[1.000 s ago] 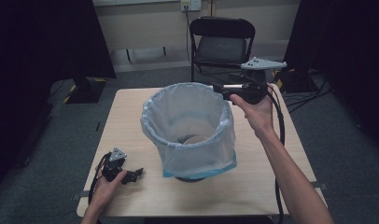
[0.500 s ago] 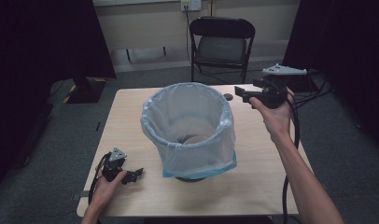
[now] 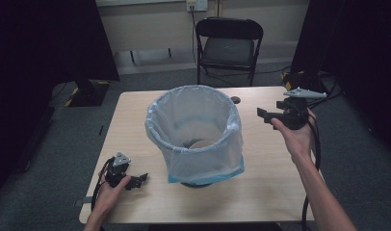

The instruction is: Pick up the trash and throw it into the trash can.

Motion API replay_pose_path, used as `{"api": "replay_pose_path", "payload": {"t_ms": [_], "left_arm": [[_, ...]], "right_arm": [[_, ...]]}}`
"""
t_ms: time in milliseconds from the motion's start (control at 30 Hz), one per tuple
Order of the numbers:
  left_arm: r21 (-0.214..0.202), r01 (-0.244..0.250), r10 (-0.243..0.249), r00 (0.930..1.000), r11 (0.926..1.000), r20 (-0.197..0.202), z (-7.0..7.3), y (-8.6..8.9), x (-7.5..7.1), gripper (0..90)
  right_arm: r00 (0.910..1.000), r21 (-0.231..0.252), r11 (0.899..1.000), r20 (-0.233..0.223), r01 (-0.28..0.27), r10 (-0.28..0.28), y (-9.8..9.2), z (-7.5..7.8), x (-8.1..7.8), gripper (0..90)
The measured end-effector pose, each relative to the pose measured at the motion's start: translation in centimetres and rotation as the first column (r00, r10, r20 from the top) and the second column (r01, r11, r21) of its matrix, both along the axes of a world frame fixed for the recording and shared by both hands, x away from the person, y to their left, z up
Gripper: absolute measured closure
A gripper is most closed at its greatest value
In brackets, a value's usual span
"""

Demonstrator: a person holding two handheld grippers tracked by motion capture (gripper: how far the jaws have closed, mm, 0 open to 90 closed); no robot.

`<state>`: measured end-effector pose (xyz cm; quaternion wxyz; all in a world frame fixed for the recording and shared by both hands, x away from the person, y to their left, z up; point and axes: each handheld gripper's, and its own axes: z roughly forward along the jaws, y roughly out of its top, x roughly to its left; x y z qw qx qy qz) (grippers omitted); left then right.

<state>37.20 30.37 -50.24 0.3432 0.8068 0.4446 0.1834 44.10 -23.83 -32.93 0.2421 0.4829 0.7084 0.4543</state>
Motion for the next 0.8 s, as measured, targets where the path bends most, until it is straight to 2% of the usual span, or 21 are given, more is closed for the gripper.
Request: {"api": "replay_pose_path", "payload": {"t_ms": [100, 400, 600, 800], "left_arm": [[0.0, 0.0, 0.0, 1.0, 1.0, 0.0, 0.0, 0.0, 0.0, 0.0], [0.002, -0.001, 0.001, 1.0, 1.0, 0.0, 0.0, 0.0, 0.0, 0.0], [0.001, -0.001, 0.001, 1.0, 1.0, 0.001, 0.0, 0.0, 0.0, 0.0], [0.001, -0.002, 0.002, 1.0, 1.0, 0.001, 0.0, 0.0, 0.0, 0.0]], "right_arm": [[0.9996, -0.015, 1.0, -0.027, 0.011, -0.011, -0.4, -1.3, -0.5, 17.1], [0.9954, 0.001, 1.0, -0.092, 0.025, -0.025, -1.5, -5.8, -2.4, 17.2], [0.9904, -0.036, 0.999, -0.134, 0.031, -0.036, -2.5, -8.8, -3.6, 20.0], [0.9795, -0.071, 0.996, -0.189, 0.056, -0.069, -3.3, -11.8, -4.1, 19.5]]}}
